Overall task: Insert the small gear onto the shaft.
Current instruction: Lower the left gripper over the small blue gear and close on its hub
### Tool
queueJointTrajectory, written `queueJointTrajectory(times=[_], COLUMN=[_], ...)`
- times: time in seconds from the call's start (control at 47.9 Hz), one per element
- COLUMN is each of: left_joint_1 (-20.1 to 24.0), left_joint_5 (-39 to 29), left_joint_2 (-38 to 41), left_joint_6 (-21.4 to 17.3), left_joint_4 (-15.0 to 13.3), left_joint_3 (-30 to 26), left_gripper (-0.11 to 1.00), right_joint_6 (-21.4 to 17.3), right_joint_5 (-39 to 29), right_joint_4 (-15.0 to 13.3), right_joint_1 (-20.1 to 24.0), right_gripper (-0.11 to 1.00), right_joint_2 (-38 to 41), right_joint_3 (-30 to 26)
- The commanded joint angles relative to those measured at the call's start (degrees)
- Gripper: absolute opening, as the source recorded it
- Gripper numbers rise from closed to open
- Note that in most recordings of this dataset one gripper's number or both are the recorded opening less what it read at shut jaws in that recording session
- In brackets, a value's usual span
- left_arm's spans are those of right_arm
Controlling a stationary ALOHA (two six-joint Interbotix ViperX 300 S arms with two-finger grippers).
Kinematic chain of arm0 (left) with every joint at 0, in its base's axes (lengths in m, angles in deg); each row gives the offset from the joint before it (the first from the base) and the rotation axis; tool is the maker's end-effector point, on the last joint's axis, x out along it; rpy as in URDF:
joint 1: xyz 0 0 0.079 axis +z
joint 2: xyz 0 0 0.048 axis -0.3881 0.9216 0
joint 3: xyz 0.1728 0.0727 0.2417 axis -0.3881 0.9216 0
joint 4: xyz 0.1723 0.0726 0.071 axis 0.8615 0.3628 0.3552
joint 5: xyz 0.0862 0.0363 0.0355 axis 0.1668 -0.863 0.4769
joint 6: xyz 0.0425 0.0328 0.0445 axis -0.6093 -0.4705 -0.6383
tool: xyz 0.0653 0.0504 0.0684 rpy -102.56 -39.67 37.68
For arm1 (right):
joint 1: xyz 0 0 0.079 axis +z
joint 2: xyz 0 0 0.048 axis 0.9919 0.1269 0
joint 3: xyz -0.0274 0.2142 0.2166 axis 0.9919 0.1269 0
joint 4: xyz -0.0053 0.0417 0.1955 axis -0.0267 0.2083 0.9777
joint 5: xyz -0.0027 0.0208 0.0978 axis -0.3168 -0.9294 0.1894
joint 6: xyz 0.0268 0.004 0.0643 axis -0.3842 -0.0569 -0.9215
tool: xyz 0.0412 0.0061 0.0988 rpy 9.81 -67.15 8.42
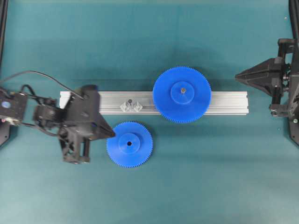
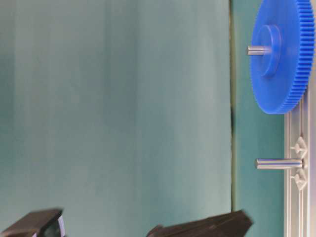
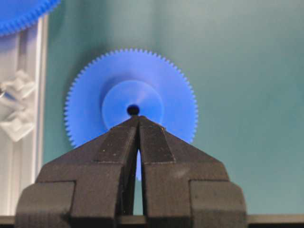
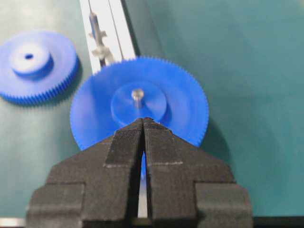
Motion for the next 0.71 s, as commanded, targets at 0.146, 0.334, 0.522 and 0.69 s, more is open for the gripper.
queueJointTrajectory(times=[0.146, 0.334, 0.522, 0.69], left_joint_1=[-0.4, -0.4, -0.4, -0.4], left_joint_5=[-0.8, -1.3, -3.4, -9.6], left_joint_2=[3.3, 5.8, 10.0, 15.7], left_joint_6=[0.0, 0.3, 2.2, 2.4], left_joint_4=[0.1, 0.1, 0.1, 0.1], left_joint_3=[-2.9, -4.0, -6.9, -10.5], left_gripper=[0.09, 0.55, 0.93, 0.92], right_joint_6=[-0.5, -0.5, -0.5, -0.5], right_joint_5=[-2.7, -3.9, -3.9, -3.9], right_joint_4=[0.1, 0.1, 0.1, 0.1], right_joint_1=[-0.1, -0.2, -0.1, -0.1], right_gripper=[0.05, 0.05, 0.05, 0.05], right_joint_2=[0.5, 0.0, -0.5, -1.0], right_joint_3=[0.4, 0.4, 0.6, 0.6])
